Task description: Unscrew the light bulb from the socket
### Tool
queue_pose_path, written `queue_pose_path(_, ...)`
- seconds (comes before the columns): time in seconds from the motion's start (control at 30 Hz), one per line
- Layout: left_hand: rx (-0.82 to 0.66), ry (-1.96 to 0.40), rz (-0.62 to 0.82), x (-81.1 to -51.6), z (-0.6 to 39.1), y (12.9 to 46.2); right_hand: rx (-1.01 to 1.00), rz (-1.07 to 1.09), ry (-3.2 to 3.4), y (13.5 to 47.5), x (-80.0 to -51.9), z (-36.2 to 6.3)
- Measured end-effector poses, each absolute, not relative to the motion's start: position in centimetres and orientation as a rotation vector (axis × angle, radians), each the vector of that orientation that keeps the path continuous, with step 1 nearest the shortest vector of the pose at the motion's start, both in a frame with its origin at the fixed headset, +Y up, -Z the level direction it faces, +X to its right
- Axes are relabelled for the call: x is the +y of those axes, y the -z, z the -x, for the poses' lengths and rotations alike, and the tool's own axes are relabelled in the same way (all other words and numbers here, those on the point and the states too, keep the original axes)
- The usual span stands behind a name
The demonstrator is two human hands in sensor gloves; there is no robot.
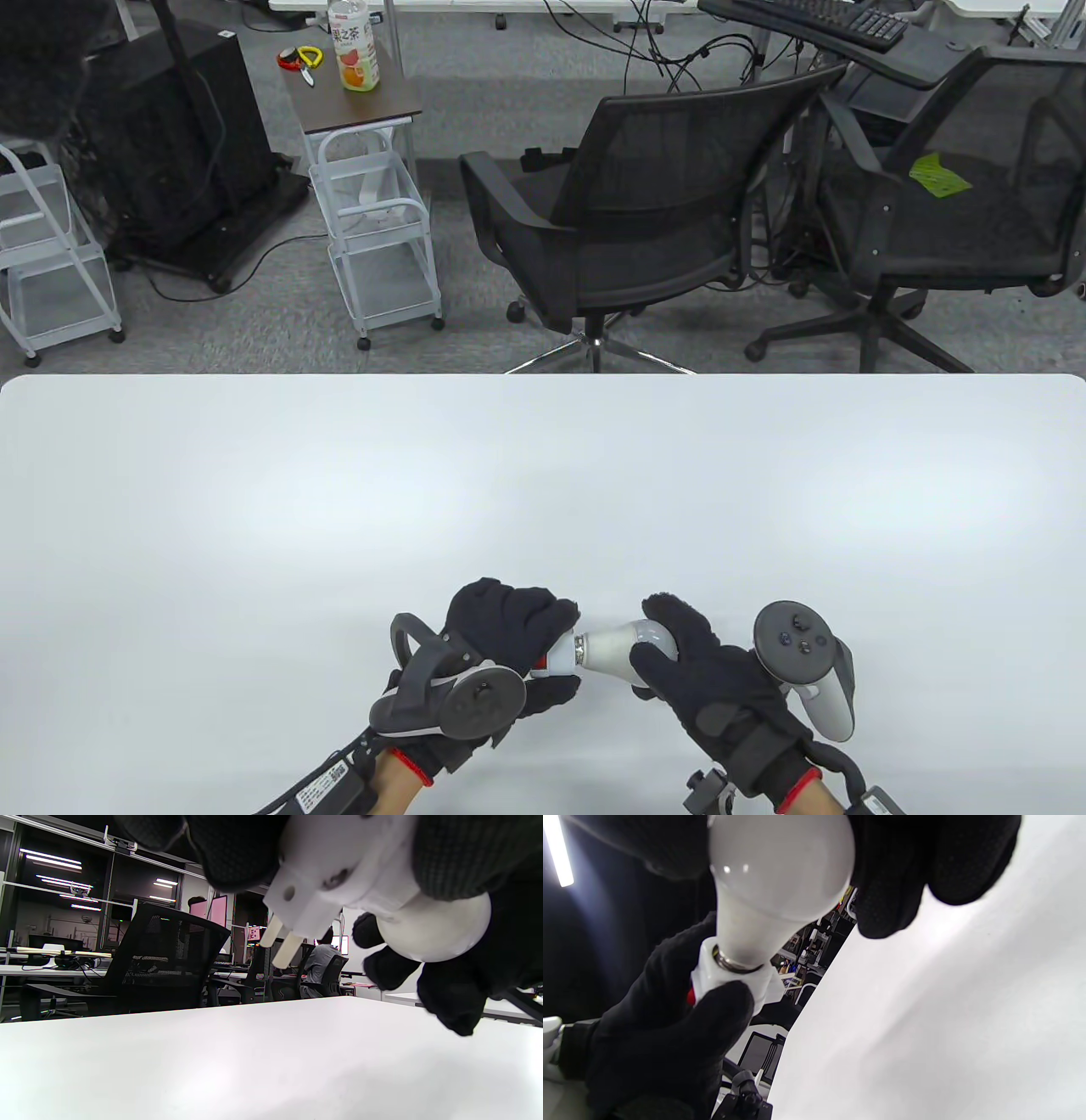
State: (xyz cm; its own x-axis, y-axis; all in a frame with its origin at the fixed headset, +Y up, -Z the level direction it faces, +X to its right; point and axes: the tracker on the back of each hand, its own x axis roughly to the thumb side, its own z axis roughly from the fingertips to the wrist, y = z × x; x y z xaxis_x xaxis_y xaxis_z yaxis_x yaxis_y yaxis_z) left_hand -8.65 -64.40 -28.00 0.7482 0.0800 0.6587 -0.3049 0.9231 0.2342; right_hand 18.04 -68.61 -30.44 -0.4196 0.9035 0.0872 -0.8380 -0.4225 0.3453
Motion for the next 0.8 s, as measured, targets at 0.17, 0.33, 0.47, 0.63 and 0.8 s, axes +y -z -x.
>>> queue_pose_path(0.17, -0.720, -0.186, -0.358, -64.3, 8.3, 27.6, 0.307, -0.231, -2.010, 30.7, -69.1, -18.8)
queue_pose_path(0.33, -0.731, -0.178, -0.369, -64.1, 8.0, 27.4, 0.332, -0.208, -1.979, 30.8, -69.0, -18.9)
queue_pose_path(0.47, -0.723, -0.183, -0.360, -64.2, 8.1, 27.5, 0.328, -0.242, -1.984, 30.7, -68.8, -18.6)
queue_pose_path(0.63, -0.708, -0.196, -0.336, -64.4, 8.4, 27.9, 0.328, -0.297, -1.987, 30.5, -68.4, -18.1)
queue_pose_path(0.8, -0.691, -0.201, -0.316, -64.5, 8.5, 28.0, 0.336, -0.360, -1.974, 30.5, -68.2, -17.8)
